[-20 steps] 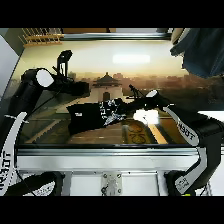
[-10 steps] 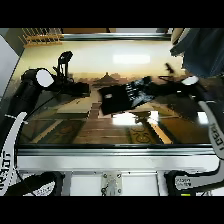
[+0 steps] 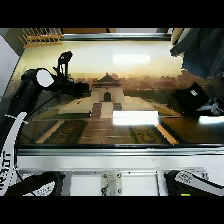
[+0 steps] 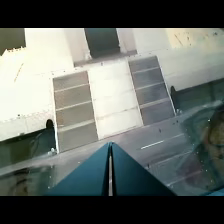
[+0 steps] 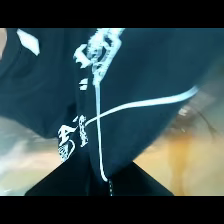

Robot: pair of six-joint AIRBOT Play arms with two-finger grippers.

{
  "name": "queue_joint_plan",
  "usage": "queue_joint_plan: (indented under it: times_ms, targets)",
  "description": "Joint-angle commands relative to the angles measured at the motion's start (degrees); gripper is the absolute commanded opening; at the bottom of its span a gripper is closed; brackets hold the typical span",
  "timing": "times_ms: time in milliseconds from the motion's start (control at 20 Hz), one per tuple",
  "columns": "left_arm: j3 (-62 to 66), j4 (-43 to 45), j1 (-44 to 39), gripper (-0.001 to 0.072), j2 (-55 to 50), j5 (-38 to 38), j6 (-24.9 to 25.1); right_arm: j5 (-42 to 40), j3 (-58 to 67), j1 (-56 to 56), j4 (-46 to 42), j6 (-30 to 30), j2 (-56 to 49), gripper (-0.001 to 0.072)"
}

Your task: Fold the clothes and pants, and hang the long-sleeved shirts on hangers.

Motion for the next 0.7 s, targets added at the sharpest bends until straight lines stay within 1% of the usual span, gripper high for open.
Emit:
queue_joint_plan:
  times_ms: [0,150,250,300,350,400,450,500,600,650]
  targets:
    - [-0.02,0.04,-0.04,0.0005,0.0,0.04,-0.11,2.6,-7.04,-4.55,-6.12,5.99,5.18,0.0012]
    - [-0.02,0.04,-0.02,0.0005,0.0,0.02,-0.09,3.13,-16.48,-3.19,-7.48,7.89,10.67,0.0013]
    - [-0.02,0.04,-0.02,0.0005,-0.02,0.0,-0.09,3.34,-20.92,-3.17,-8.94,7.91,13.29,0.0014]
    - [-0.02,0.07,-0.02,0.0005,-0.02,0.0,-0.09,3.65,-22.12,-3.17,-9.75,7.87,14.1,0.002]
    - [-0.02,0.04,-0.02,0.0005,-0.02,-0.02,-0.09,4.24,-22.6,-3.17,-10.82,7.85,14.67,0.0045]
    - [-0.02,0.04,-0.02,0.0005,-0.02,-0.07,-0.09,4.9,-22.56,-3.17,-11.96,7.82,15.06,0.0251]
    - [-0.02,0.07,-0.02,0.0005,-0.02,-0.07,-0.09,5.55,-22.32,-3.39,-12.46,7.15,15.5,0.0569]
    - [-0.02,0.04,-0.02,0.0005,-0.02,-0.07,-0.09,5.92,-21.75,-3.41,-13.44,6.45,16.0,0.071]
    - [-0.02,0.07,-0.02,0.0005,-0.02,-0.07,-0.09,6.8,-18.75,-3.39,-16.46,5.05,17.75,0.0709]
    - [-0.02,0.07,-0.02,0.0005,-0.02,-0.04,-0.09,6.67,-16.5,-3.3,-16.28,3.76,19.3,0.0709]
